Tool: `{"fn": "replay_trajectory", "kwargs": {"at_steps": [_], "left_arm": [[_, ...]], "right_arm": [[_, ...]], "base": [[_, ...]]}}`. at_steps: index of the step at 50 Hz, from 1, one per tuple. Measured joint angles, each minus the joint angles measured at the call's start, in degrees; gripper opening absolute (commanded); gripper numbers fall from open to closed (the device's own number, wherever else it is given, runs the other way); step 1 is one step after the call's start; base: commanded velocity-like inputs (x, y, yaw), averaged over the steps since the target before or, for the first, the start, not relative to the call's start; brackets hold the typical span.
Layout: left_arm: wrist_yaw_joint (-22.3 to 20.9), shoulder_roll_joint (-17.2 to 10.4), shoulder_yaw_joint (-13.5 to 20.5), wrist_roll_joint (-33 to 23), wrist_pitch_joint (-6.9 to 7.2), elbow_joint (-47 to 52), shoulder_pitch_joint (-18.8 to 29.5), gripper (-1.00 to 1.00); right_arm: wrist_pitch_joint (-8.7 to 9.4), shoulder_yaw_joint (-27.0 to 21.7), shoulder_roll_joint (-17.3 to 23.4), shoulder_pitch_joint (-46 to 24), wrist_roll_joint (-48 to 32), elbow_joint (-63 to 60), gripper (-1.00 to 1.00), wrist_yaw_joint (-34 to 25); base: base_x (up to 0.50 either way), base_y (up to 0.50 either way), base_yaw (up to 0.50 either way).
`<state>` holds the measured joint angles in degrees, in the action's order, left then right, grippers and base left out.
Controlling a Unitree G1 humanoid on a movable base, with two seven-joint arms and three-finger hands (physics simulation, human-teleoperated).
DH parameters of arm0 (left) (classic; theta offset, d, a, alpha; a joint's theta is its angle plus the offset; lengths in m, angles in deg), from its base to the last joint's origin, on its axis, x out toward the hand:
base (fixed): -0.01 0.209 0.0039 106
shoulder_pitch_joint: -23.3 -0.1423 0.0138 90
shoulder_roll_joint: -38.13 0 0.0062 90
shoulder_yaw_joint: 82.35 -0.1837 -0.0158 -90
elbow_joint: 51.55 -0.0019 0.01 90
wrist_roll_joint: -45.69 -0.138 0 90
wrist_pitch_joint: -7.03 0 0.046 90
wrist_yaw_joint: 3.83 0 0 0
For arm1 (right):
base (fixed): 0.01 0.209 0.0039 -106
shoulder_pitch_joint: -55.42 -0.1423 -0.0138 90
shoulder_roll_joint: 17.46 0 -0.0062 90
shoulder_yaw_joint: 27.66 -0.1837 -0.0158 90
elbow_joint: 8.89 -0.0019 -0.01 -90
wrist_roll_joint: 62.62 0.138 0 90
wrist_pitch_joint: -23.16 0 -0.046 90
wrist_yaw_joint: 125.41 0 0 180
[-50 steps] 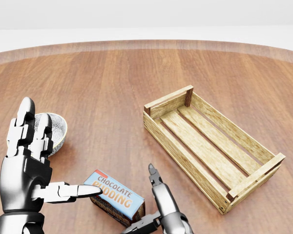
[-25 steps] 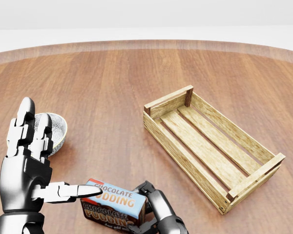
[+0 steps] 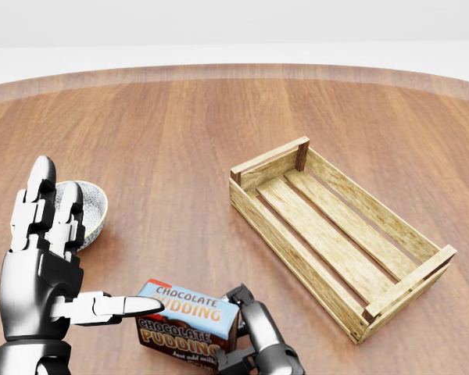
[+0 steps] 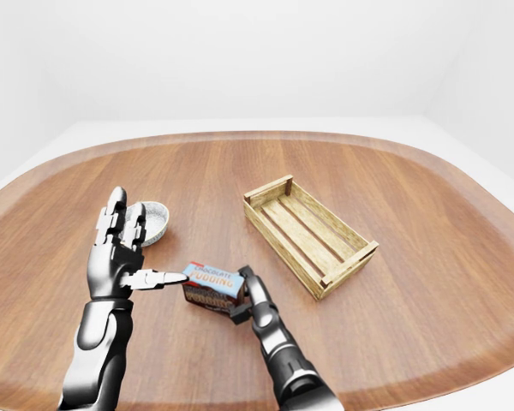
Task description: Pick up the chocolate pudding and put it in the tray.
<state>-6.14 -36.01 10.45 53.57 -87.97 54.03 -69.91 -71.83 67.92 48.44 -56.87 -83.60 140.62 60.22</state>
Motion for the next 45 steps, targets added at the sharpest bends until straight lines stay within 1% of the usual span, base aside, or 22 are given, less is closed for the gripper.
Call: {"fn": "replay_trajectory", "kwargs": {"at_steps": [14, 29, 45], "left_arm": [[0.0, 0.0, -0.01, 0.0, 0.0, 0.0, 0.0, 1.0], [0.01, 0.0, -0.01, -0.01, 0.0, 0.0, 0.0, 1.0], [0.01, 0.0, -0.01, 0.0, 0.0, 0.0, 0.0, 1.0]], "right_arm": [[0.0, 0.19, 1.02, 1.24, 0.31, -4.19, -1.0, 2.19], [0.0, 0.23, 2.01, 2.77, 1.31, -12.38, -1.0, 2.68], [0.0, 0.59, 2.82, 4.52, 2.31, -27.1, -1.0, 0.66]], "base": [[0.0, 0.0, 0.0], [0.0, 0.0, 0.0], [0.0, 0.0, 0.0]]}}
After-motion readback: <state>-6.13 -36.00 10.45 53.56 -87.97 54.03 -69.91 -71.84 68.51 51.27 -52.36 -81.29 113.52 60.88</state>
